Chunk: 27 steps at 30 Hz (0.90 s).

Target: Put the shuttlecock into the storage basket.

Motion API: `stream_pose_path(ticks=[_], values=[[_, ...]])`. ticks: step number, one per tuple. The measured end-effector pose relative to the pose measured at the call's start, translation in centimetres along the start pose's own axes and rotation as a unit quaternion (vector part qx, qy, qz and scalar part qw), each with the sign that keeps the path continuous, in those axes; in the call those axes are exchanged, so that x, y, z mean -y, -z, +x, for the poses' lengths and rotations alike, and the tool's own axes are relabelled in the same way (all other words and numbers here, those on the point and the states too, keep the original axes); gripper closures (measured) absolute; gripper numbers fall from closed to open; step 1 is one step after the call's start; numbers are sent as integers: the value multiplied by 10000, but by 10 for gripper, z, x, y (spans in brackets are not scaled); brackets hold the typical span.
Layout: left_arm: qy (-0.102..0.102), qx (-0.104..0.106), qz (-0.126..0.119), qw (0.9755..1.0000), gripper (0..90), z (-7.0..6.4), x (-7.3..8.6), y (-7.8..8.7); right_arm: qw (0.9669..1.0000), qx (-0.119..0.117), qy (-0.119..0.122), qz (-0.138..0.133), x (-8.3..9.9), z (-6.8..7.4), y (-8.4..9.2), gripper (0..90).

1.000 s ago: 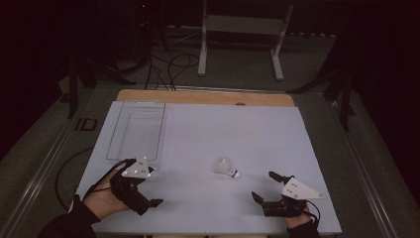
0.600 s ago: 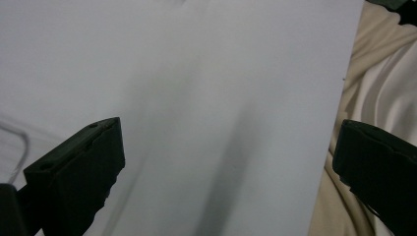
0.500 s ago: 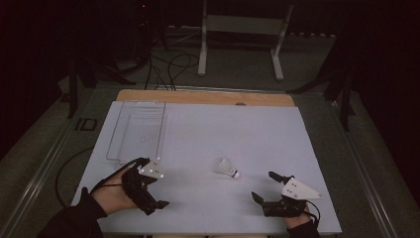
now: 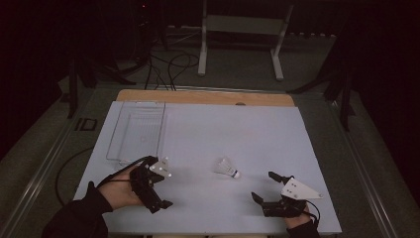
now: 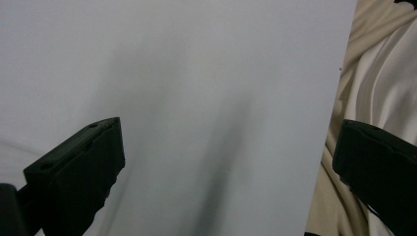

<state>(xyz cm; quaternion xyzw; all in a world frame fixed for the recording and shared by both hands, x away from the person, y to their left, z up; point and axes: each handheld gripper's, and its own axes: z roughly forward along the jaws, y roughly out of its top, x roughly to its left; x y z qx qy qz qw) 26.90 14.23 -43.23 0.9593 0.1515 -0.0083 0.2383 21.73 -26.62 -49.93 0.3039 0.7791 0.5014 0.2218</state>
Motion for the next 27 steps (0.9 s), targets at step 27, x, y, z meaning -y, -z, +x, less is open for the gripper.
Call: stream_pose_path(ticks=[27], values=[[-703, 339, 559, 9954, 0, 2, -42, -10, 10000, 0, 31, 35, 0, 2, -1, 103]])
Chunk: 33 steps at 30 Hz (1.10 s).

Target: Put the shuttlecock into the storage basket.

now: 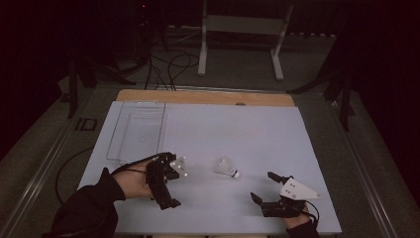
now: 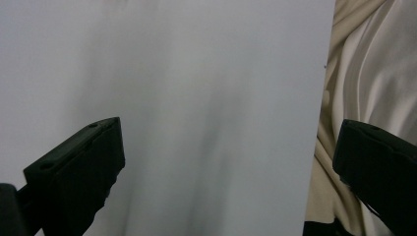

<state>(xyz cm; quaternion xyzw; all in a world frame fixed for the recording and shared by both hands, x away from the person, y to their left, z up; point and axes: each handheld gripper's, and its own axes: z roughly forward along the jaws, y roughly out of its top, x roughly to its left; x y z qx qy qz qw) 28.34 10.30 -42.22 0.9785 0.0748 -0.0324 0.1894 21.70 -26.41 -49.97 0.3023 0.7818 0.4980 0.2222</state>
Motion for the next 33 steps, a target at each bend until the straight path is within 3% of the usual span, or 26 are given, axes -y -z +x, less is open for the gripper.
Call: stream_pose_path(ticks=[12, 22, 33], values=[[-292, 243, -32, 9993, 0, 3, -27, -8, 10000, -6, 9, -15, 0, 0, 1, 103], [-596, 105, -216, 9979, 1, 1, -51, -14, 10000, -7, 23, -16, 0, 0, 1, 103], [-596, 150, -293, 9977, 1, 8, -67, -26, 10000, -25, 25, -15, 0, 0, 1, 103]])
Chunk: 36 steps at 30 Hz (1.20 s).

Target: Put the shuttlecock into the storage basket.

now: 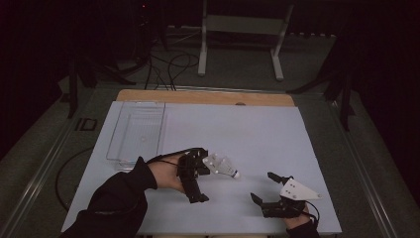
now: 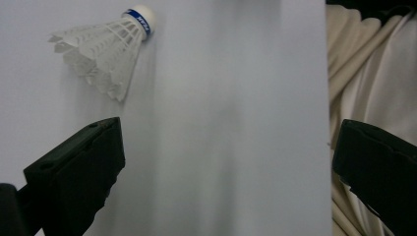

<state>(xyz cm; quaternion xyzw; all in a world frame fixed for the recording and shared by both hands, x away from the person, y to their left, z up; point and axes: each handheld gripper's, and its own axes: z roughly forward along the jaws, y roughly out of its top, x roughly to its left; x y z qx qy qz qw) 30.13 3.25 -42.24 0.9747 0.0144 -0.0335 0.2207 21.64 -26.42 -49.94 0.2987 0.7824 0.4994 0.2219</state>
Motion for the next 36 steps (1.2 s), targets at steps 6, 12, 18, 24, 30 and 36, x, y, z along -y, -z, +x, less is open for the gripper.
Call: stream_pose_path(ticks=[6, 12, 18, 24, 30, 36], values=[[73, 7, -30, 10000, 1, 10, -7, -6, 10000, -5, -10, 11, 0, 0, 0, 103], [134, -1, -77, 9999, 1, 21, -13, -14, 10000, -22, -15, 23, 1, 0, 0, 103], [169, -44, -36, 9998, 1, 31, -14, -23, 10000, -39, -32, 25, 1, 0, 0, 103], [246, -67, 80, 9996, 2, 39, -10, -36, 10000, -32, -25, 28, 1, 0, 0, 103], [396, -33, 59, 9992, 31, 50, -9, -46, 10000, -35, -33, 27, 1, 0, 0, 103], [509, 12, -24, 9987, 99, 60, -5, -51, 10000, -49, -20, 28, 1, 0, 0, 103]])
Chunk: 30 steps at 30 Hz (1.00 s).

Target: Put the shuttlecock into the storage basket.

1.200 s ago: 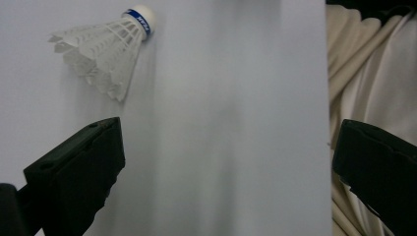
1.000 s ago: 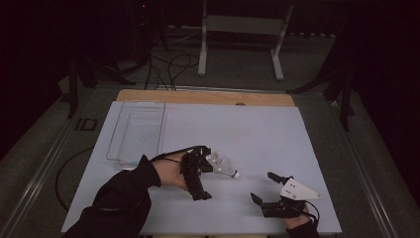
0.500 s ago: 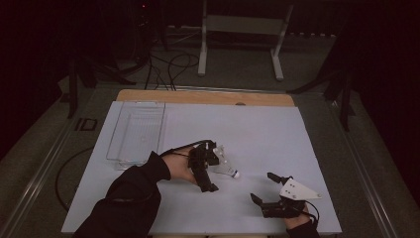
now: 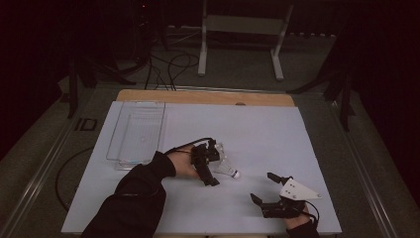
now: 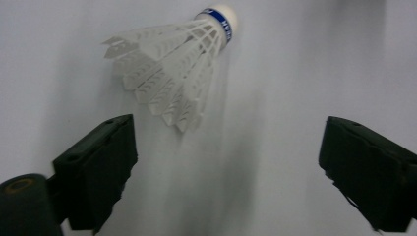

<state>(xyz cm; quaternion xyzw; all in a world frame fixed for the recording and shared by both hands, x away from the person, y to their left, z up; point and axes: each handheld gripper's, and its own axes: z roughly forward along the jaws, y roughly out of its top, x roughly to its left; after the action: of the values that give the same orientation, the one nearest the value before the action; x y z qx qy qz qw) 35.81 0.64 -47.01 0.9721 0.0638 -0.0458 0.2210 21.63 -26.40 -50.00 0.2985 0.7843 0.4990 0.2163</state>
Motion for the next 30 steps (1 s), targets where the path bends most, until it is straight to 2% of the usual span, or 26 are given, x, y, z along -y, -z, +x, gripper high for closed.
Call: stream_pose_path(ticks=[10, 15, 19, 22, 23, 24, 25, 26, 27, 28, 30], values=[[-63, 219, -51, 9997, 271, 5, -1, -6, 10000, 0, -13, -7, 0, 0, 0, 103], [-153, 112, 25, 9998, 393, 4, -5, -12, 10000, -15, 4, 5, 0, 0, -1, 103], [-152, 66, -20, 9999, 409, 7, -7, -15, 10000, -12, -10, -3, 0, 0, 0, 103], [-184, 75, -55, 9998, 478, 7, -9, -18, 10000, -5, -3, 5, 0, 0, 0, 103], [-219, 106, -27, 9997, 535, 7, -10, -19, 10000, -5, 6, 7, 0, 0, 0, 103], [-244, 99, -22, 9997, 535, 6, -11, -20, 10000, -7, 8, 11, 0, 0, 0, 103], [-279, 103, -21, 9996, 587, 6, -12, -20, 10000, -9, 4, 14, 0, 0, 0, 103], [-282, 119, -28, 9995, 587, 6, -13, -20, 10000, -9, 4, 14, 0, 0, 0, 103], [-363, 85, 7, 9993, 640, 5, -14, -21, 10000, -10, 2, 6, 0, 0, 0, 103], [-328, 108, 13, 9994, 679, 5, -15, -21, 10000, -6, 1, 9, 0, -1, 0, 103], [-335, 88, -14, 9994, 696, 5, -16, -21, 10000, -5, -7, 11, 0, 0, 0, 103]])
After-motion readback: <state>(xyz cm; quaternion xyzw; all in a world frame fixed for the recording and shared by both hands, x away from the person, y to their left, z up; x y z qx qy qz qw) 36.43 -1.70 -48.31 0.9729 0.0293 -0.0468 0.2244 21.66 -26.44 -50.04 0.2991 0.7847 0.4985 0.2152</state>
